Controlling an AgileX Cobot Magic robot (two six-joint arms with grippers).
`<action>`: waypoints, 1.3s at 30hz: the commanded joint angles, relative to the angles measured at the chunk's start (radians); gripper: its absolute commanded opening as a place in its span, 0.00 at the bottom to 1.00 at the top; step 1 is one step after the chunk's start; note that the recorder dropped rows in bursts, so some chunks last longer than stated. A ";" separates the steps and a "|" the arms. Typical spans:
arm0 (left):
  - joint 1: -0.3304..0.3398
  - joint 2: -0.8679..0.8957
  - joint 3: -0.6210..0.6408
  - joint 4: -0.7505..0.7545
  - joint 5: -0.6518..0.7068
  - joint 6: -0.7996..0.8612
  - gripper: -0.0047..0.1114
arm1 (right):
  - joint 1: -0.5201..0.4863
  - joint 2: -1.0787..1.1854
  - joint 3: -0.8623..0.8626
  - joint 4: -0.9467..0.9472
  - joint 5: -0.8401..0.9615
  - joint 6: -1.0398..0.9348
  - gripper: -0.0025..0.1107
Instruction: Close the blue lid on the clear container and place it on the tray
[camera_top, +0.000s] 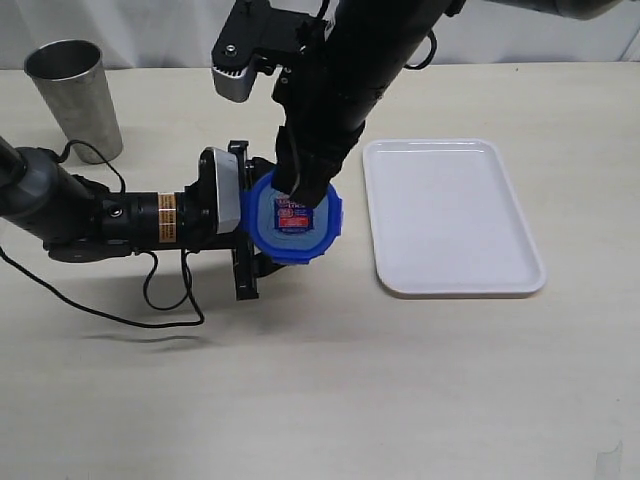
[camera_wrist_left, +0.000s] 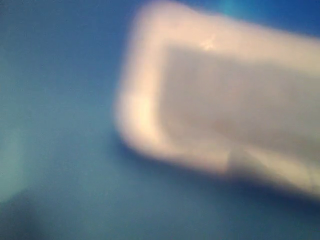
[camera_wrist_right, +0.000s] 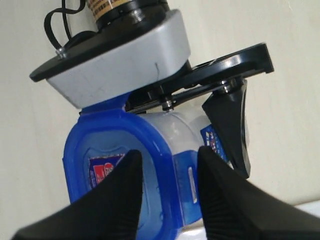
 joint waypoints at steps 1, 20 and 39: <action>-0.004 -0.004 -0.004 -0.034 -0.021 -0.088 0.04 | 0.001 0.095 0.039 -0.065 0.083 0.003 0.26; 0.017 -0.004 -0.004 -0.119 -0.021 -0.368 0.04 | -0.079 0.046 -0.122 -0.073 0.013 0.211 0.26; 0.019 -0.112 -0.004 -0.058 0.078 -0.480 0.04 | -0.093 0.052 -0.100 -0.125 0.028 0.404 0.06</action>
